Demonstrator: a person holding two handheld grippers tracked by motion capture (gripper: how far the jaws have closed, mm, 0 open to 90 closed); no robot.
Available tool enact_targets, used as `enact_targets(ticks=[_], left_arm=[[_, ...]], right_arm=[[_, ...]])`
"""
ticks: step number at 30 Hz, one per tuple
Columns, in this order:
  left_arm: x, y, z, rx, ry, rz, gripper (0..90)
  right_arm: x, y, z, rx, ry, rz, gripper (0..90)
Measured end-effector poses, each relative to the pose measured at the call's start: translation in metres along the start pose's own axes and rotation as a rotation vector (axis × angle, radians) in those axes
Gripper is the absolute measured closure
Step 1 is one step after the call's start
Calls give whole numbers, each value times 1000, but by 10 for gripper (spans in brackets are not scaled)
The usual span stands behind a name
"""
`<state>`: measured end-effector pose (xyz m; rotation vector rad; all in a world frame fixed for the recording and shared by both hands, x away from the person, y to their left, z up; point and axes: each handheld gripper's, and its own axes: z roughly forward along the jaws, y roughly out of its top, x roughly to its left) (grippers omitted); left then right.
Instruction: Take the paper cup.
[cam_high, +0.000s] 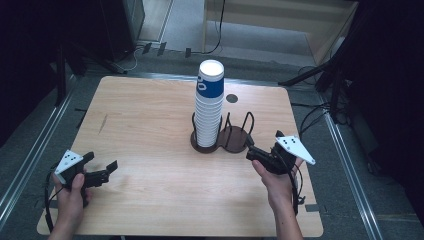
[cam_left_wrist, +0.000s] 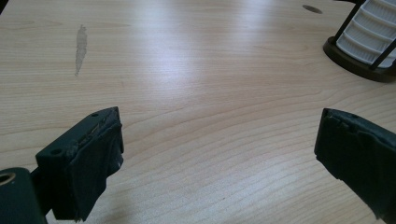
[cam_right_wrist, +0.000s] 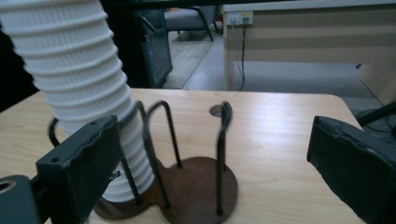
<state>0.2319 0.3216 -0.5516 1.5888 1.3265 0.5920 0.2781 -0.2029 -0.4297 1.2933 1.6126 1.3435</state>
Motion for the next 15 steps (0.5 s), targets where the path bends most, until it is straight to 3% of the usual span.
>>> enact_targets(ticks=[15], left_arm=[[1, 0, 0, 1, -8, -7, 19]], right_arm=[[43, 27, 26, -14, 69, -38, 20]])
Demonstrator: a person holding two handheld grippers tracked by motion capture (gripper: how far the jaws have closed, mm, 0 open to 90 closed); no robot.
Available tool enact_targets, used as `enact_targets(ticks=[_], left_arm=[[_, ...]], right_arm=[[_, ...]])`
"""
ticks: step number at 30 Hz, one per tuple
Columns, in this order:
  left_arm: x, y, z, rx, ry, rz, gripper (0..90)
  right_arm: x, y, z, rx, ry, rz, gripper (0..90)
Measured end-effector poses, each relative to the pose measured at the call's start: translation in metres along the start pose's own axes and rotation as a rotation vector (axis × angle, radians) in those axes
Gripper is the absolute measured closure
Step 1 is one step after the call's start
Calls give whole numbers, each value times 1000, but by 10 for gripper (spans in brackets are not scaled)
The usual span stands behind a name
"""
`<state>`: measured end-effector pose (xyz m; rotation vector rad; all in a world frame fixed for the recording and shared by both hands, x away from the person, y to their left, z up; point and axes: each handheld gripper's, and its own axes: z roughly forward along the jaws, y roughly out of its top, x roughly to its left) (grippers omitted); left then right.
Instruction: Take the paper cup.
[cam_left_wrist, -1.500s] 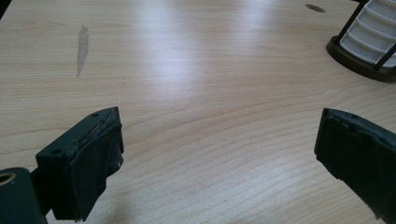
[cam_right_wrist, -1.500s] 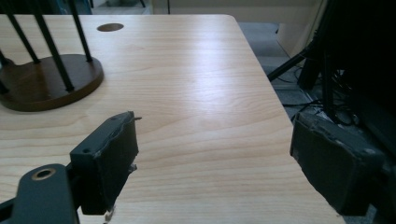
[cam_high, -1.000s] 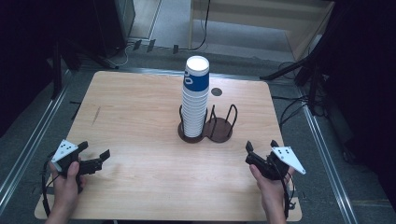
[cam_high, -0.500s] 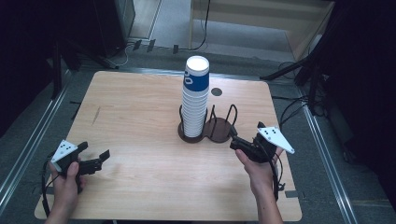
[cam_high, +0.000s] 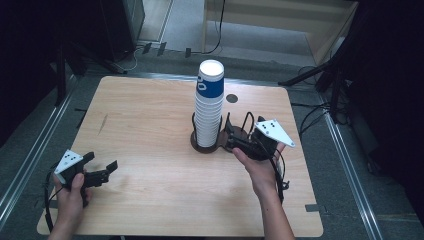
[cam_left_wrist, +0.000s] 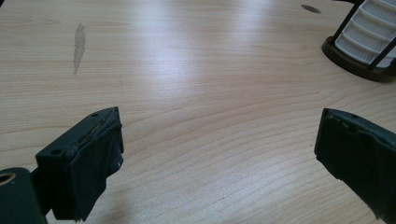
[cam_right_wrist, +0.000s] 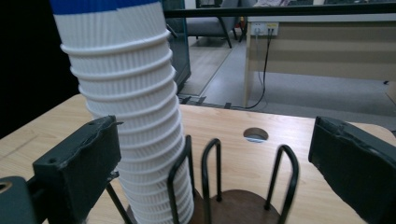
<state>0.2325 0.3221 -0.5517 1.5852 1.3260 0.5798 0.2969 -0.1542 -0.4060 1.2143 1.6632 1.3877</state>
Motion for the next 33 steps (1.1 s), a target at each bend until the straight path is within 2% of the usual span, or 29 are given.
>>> enact_targets(ticks=[4, 9, 33], left_arm=[[0, 0, 0, 0, 0, -1, 19], [1, 0, -1, -4, -1, -5, 19], [2, 0, 0, -11, -2, -15, 19]], right_arm=[[9, 6, 7, -3, 19, -6, 20], [19, 11, 15, -9, 47, 10, 20], [49, 35, 46, -17, 83, 2, 20]])
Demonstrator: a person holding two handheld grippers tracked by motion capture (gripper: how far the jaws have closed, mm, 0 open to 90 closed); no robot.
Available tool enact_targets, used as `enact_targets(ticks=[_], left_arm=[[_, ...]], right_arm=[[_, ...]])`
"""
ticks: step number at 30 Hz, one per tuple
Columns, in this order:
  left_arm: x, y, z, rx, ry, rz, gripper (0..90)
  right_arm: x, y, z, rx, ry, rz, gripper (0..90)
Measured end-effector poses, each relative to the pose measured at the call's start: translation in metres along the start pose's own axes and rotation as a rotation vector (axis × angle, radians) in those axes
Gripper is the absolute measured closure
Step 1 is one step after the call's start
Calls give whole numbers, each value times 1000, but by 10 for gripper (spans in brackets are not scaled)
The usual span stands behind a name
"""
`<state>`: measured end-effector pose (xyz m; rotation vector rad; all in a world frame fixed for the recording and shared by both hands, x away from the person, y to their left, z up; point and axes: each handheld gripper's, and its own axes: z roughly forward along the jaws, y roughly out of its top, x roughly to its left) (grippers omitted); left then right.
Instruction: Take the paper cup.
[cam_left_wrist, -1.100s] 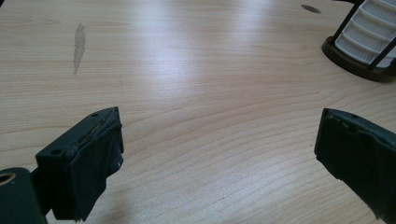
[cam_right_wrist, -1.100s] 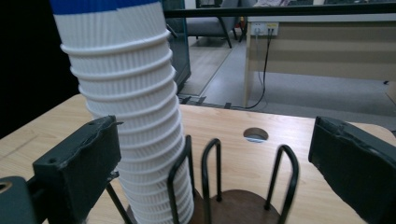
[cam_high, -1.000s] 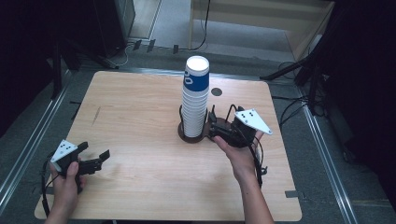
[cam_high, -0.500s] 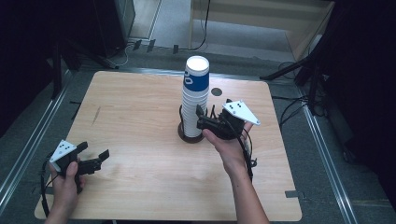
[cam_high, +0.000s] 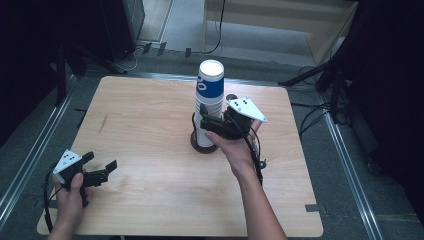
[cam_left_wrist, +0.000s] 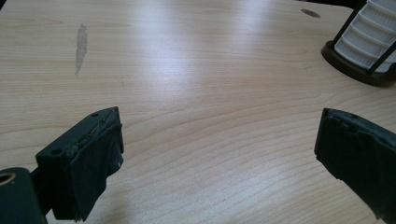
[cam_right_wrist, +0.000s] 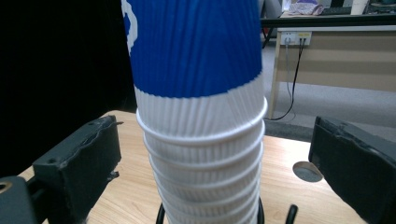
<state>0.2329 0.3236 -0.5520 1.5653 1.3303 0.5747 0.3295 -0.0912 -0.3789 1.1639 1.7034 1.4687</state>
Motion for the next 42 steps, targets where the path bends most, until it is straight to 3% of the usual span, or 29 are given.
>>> enact_targets(ticks=[25, 34, 42], left_arm=[[0, 0, 0, 6, -5, 6, 19], [0, 0, 0, 5, -6, 5, 19], [0, 0, 0, 7, -6, 7, 19]], right_arm=[[11, 17, 29, -2, -15, -3, 61], [13, 18, 38, -16, -53, -6, 127], [14, 18, 38, -30, -58, -15, 166]])
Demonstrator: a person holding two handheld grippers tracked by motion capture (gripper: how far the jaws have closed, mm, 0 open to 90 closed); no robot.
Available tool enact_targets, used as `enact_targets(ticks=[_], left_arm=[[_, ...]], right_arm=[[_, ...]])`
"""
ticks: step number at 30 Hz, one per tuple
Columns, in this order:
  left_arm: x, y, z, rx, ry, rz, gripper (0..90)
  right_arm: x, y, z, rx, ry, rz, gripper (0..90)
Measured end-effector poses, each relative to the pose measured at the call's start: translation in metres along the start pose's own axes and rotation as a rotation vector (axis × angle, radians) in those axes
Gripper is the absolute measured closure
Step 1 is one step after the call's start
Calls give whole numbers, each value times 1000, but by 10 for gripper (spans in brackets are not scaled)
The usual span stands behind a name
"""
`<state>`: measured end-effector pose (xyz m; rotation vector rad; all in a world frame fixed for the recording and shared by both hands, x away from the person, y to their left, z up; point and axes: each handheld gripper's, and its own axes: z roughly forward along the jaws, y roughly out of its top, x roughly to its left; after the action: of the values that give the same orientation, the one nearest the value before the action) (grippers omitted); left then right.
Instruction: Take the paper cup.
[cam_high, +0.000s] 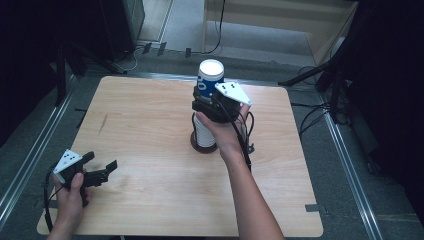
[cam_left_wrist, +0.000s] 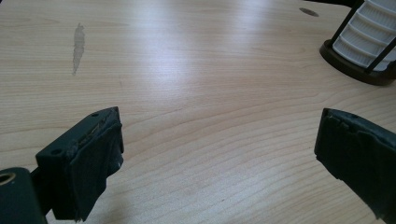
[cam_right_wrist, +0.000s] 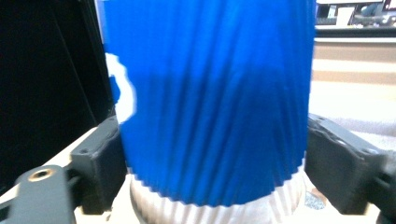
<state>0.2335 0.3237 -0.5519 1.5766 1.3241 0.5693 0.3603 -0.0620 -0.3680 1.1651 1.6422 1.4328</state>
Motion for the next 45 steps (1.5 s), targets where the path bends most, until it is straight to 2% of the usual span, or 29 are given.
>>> enact_targets(ticks=[10, 20, 27, 34, 45], left_arm=[[0, 0, 0, 2, -1, 3, 19], [0, 0, 0, 0, -1, 2, 19], [0, 0, 0, 1, -1, 2, 19], [0, 0, 0, 1, -2, 2, 19], [0, 0, 0, 0, -2, 1, 19]], right_arm=[[1, 3, -1, -20, 1, -7, 176], [4, 16, -3, -49, 3, -16, 179], [5, 22, -5, -98, 2, -34, 183], [8, 26, -9, -138, -29, -65, 189], [14, 36, -13, -155, -12, -65, 186]])
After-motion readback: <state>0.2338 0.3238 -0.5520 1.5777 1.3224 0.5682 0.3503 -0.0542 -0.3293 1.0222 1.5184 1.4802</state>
